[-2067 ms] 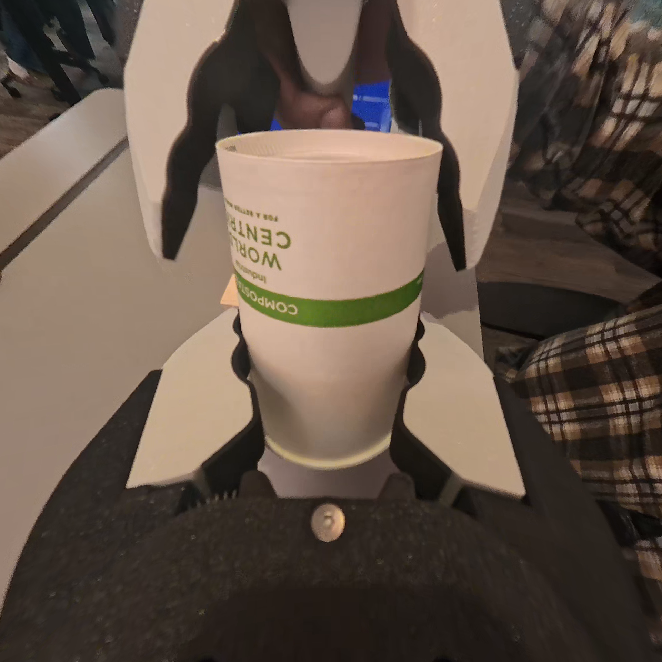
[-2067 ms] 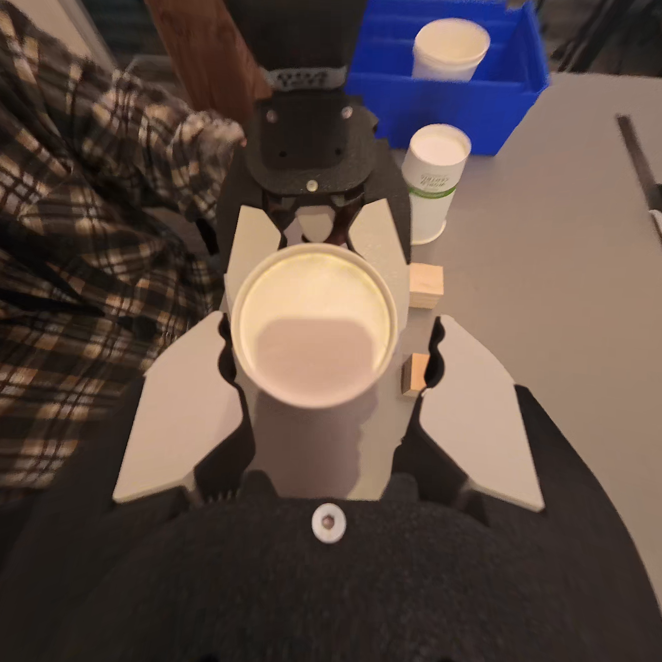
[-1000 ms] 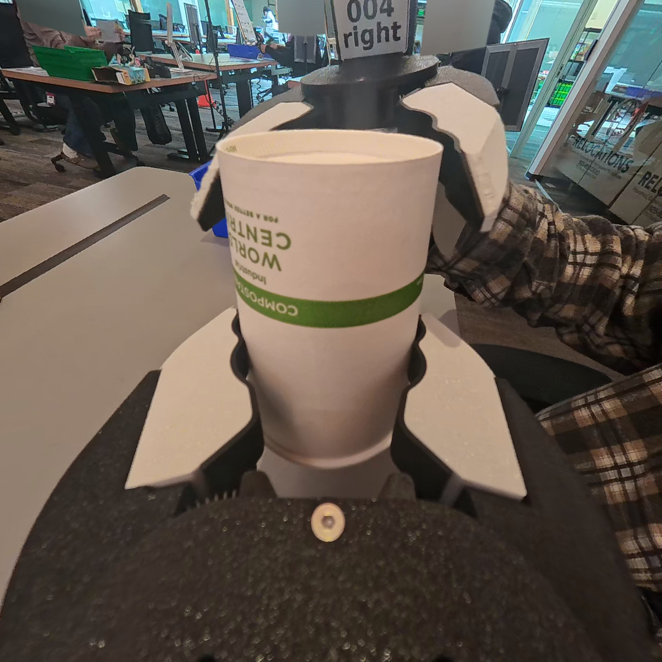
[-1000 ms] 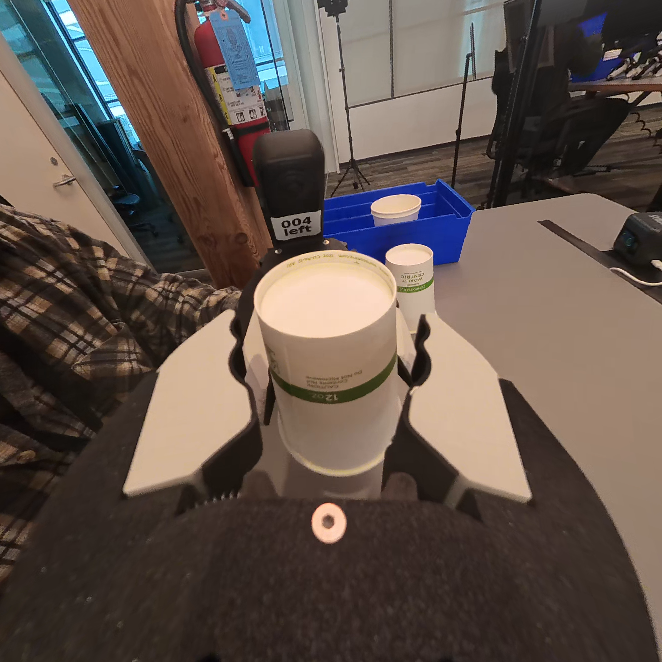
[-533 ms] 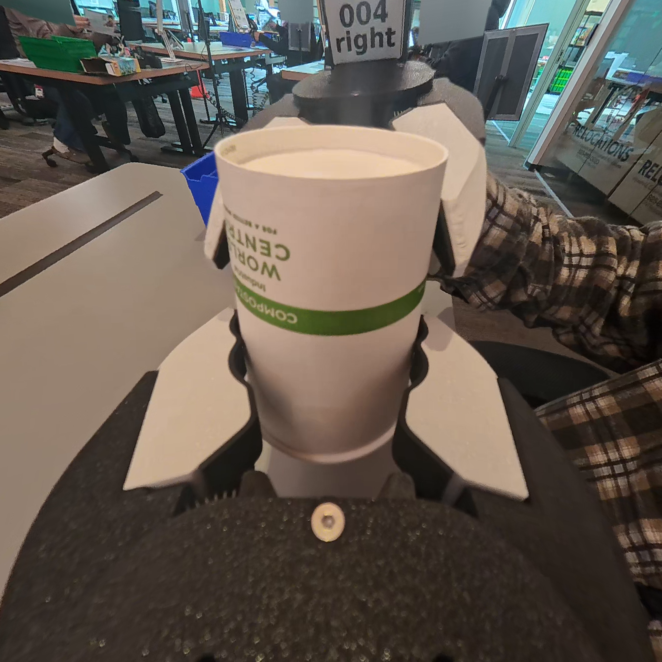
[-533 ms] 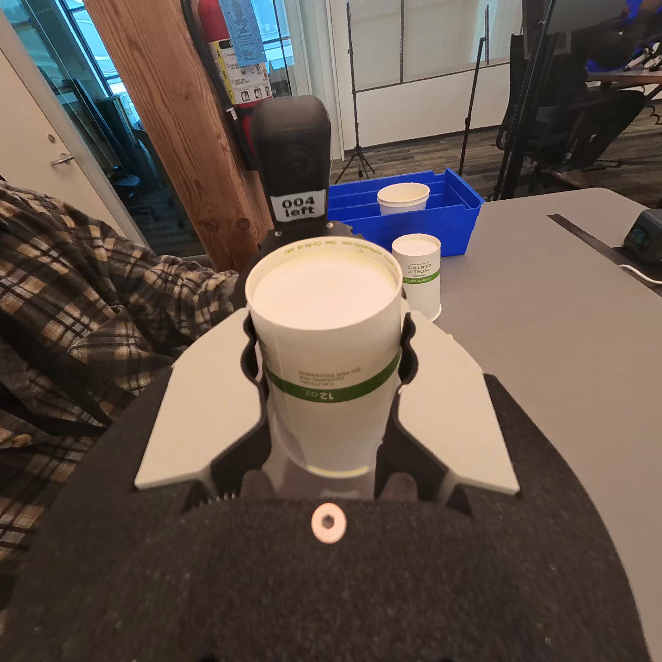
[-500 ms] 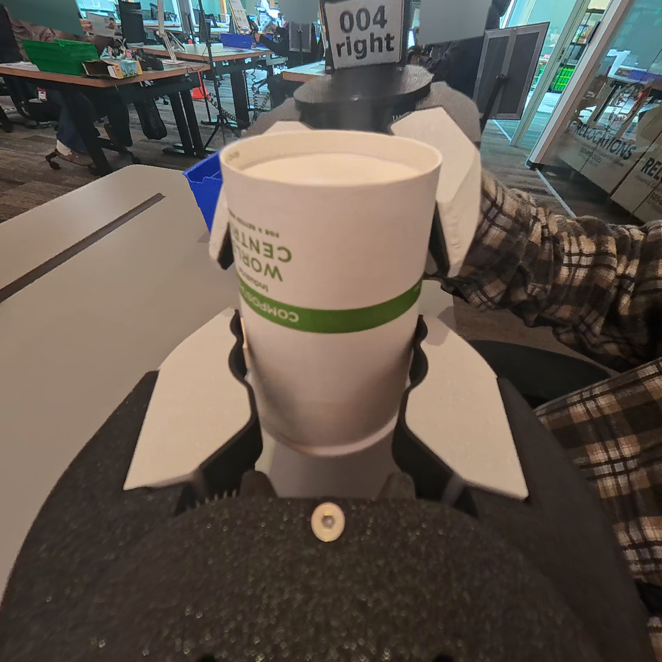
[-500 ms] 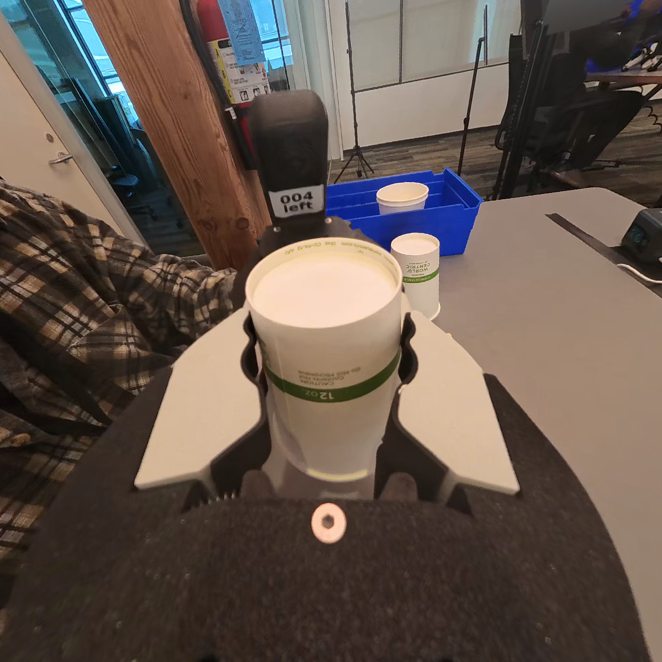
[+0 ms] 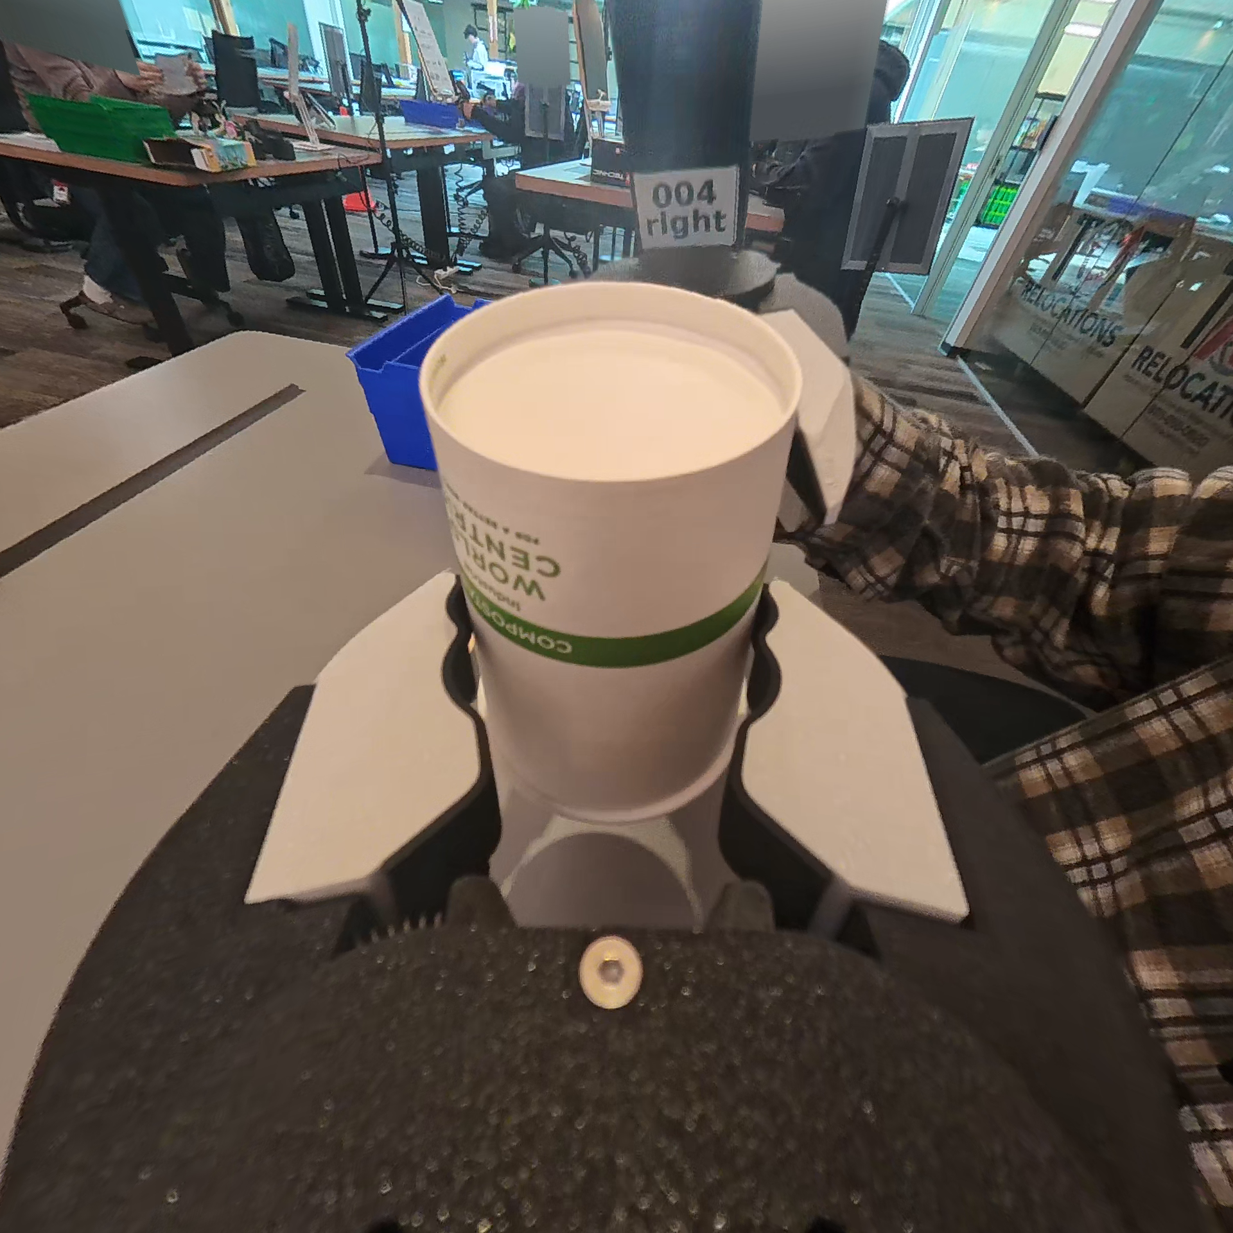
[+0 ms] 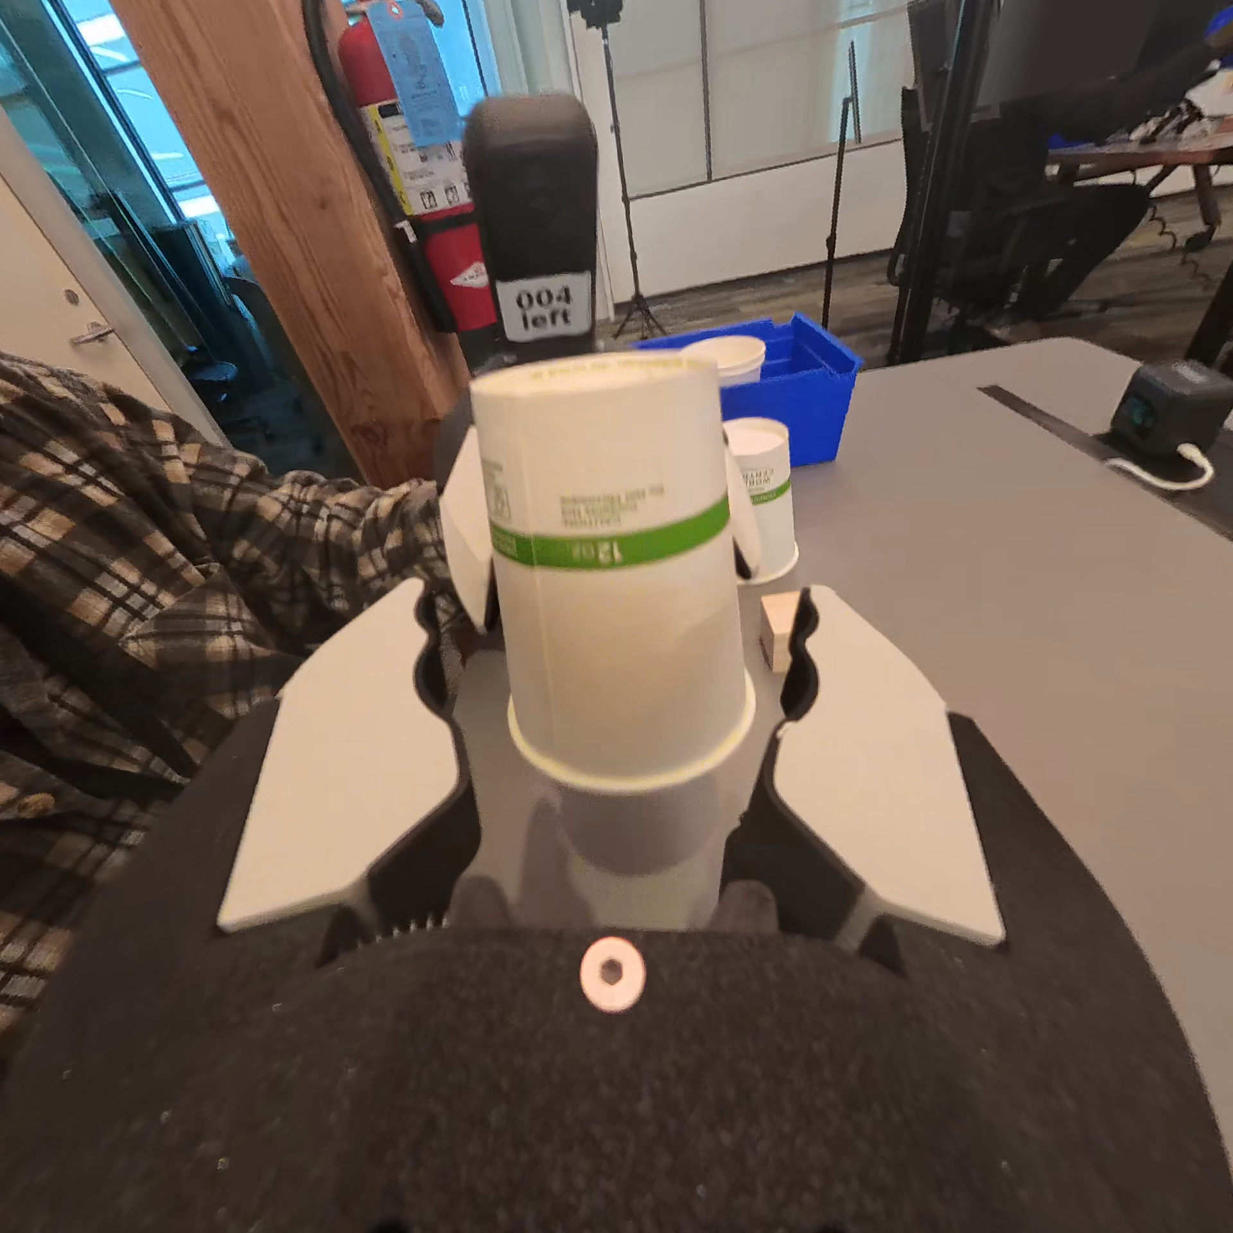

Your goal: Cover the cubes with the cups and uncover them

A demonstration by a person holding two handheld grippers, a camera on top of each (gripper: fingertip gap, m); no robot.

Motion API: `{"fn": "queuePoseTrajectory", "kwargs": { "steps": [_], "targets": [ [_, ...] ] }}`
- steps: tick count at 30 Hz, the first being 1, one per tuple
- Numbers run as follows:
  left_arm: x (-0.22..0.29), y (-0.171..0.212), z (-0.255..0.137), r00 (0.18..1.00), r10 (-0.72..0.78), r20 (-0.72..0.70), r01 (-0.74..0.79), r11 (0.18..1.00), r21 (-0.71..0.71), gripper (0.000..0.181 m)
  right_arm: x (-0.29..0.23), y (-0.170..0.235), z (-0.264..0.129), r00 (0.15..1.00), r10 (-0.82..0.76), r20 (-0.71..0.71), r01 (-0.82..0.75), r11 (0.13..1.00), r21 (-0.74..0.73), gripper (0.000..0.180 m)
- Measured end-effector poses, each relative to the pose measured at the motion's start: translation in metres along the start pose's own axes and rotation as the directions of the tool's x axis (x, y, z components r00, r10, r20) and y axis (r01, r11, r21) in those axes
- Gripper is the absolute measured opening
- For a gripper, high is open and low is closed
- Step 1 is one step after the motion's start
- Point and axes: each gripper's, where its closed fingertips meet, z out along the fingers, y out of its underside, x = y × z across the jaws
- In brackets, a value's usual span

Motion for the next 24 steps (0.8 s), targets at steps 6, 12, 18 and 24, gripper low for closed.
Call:
{"fn": "queuePoseTrajectory", "kwargs": {
  "steps": [6,12,18,24],
  "targets": [
    [0.003,-0.006,0.002,1.0,0.014,-0.01,-0.014,1.0,0.012,0.08,-0.004,0.035,0.006,1.0,0.017,0.021,-0.015,0.994,-0.104,0.1],
    [0.01,-0.01,0.005,0.999,-0.007,-0.048,0.009,0.999,0.046,0.081,-0.005,0.045,0.015,0.999,-0.001,0.034,0.006,0.989,-0.146,0.086],
    [0.006,-0.008,0.003,0.999,-0.022,-0.034,0.023,0.999,0.023,0.082,-0.002,0.047,0.013,1.0,-0.015,0.013,0.017,0.988,-0.154,0.085],
    [0.004,-0.022,-0.006,1.0,-0.013,-0.01,0.013,0.999,0.03,0.089,-0.002,0.056,0.019,1.0,-0.023,0.014,0.026,0.979,-0.203,0.085]
  ]
}}
